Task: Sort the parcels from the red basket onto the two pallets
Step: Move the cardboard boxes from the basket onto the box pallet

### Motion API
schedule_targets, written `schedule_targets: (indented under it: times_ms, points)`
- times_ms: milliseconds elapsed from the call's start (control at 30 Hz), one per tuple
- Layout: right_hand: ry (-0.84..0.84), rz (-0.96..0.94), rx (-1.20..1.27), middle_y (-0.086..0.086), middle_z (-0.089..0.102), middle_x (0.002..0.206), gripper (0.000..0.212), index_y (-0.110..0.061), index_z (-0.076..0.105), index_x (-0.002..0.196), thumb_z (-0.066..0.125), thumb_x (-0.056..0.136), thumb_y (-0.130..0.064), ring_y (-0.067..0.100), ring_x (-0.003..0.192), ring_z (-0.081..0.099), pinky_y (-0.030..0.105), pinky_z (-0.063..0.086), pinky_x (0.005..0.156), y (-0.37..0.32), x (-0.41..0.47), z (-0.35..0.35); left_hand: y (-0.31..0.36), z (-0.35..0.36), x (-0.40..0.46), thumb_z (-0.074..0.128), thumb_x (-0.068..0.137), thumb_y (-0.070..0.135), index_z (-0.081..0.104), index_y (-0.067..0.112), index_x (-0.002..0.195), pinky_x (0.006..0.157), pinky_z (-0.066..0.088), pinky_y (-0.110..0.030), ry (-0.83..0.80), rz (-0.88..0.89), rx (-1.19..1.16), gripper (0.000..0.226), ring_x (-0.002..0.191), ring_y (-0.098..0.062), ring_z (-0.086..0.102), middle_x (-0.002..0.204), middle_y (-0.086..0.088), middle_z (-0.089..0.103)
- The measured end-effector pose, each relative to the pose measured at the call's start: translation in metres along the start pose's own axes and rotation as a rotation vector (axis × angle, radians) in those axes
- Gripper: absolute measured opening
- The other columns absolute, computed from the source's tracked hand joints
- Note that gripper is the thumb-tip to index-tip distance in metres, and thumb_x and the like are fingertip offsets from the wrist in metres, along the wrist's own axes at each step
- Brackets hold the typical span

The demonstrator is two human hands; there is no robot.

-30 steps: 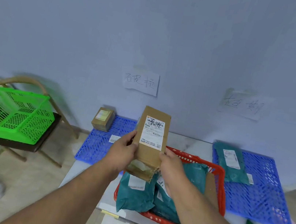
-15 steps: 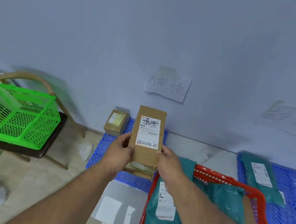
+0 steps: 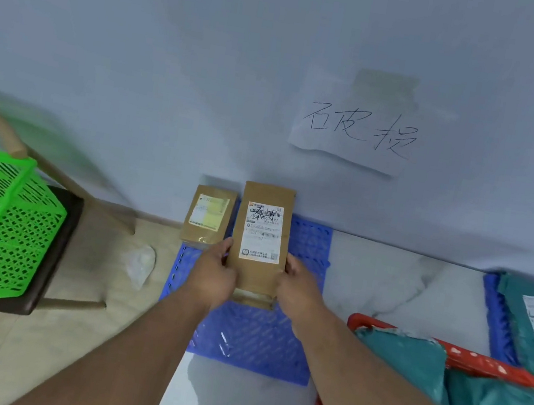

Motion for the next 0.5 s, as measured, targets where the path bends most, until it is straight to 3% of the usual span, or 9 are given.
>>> schedule_targets:
  times_ms: [133, 233, 300, 367, 433, 500]
  points:
    - [0.016, 0.025, -0.017, -0.008, 0.074, 0.125, 0.053, -0.031, 0.066, 0.136, 0.042, 0.101, 0.0, 0.008, 0.105, 0.069, 0.029, 0.06, 0.084, 0.006, 0.03, 0.011, -0.015, 0.0, 0.033, 0.043, 0.092, -0.009, 0.055, 0.026, 0.148, 0.063, 0.051, -0.017, -0.007, 0.003, 0.022, 0.068, 0.109, -0.023, 0.069, 0.14, -0.001, 0.06]
    - [0.015, 0.035, 0.013, -0.002, 0.073, 0.132, 0.057, -0.025, 0.063, 0.142, 0.039, 0.1, 0.004, 0.018, 0.115, 0.07, 0.042, 0.062, 0.098, 0.01, 0.046, 0.019, -0.022, 0.0, 0.05, 0.044, 0.091, -0.007, 0.053, 0.031, 0.147, 0.078, 0.054, -0.028, -0.012, 0.004, 0.037, 0.068, 0.098, -0.021, 0.067, 0.137, 0.0, 0.059]
    - [0.009, 0.046, 0.039, -0.003, 0.072, 0.131, 0.057, -0.025, 0.061, 0.142, 0.038, 0.1, 0.006, 0.017, 0.112, 0.07, 0.039, 0.063, 0.093, 0.012, 0.052, 0.025, -0.025, -0.002, 0.059, 0.043, 0.09, -0.009, 0.054, 0.04, 0.135, 0.067, 0.057, -0.021, -0.015, 0.01, 0.043, 0.068, 0.087, -0.013, 0.066, 0.126, 0.006, 0.065]
    - [-0.007, 0.042, 0.04, -0.005, 0.071, 0.131, 0.058, -0.025, 0.058, 0.145, 0.037, 0.101, 0.007, 0.011, 0.108, 0.069, 0.028, 0.061, 0.08, 0.013, 0.057, 0.031, -0.029, -0.003, 0.066, 0.043, 0.09, -0.01, 0.053, 0.032, 0.143, 0.072, 0.053, -0.016, -0.033, 0.009, 0.076, 0.069, 0.104, -0.012, 0.067, 0.135, 0.006, 0.064]
    - [-0.009, 0.039, 0.039, -0.005, 0.07, 0.137, 0.058, -0.024, 0.055, 0.148, 0.037, 0.102, 0.007, 0.011, 0.112, 0.068, 0.022, 0.058, 0.081, 0.014, 0.063, 0.035, -0.034, -0.005, 0.071, 0.045, 0.094, -0.006, 0.038, 0.022, 0.16, 0.08, 0.05, -0.016, -0.042, -0.033, 0.105, 0.072, 0.121, -0.014, 0.06, 0.155, 0.004, 0.049]
    - [-0.007, 0.043, 0.045, -0.003, 0.069, 0.141, 0.059, -0.023, 0.053, 0.151, 0.038, 0.103, 0.007, 0.012, 0.118, 0.067, 0.025, 0.059, 0.09, 0.017, 0.068, 0.038, -0.04, -0.005, 0.074, 0.046, 0.096, -0.004, 0.024, 0.025, 0.165, 0.061, 0.052, -0.014, -0.059, -0.086, 0.091, 0.078, 0.1, -0.011, 0.066, 0.159, 0.004, 0.043]
Point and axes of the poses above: each hand's wrist, its own x-axis towards the middle knuckle, its own z-axis out of the palm, y = z × x, the point moved 5 cm from there along x, towards the middle knuckle
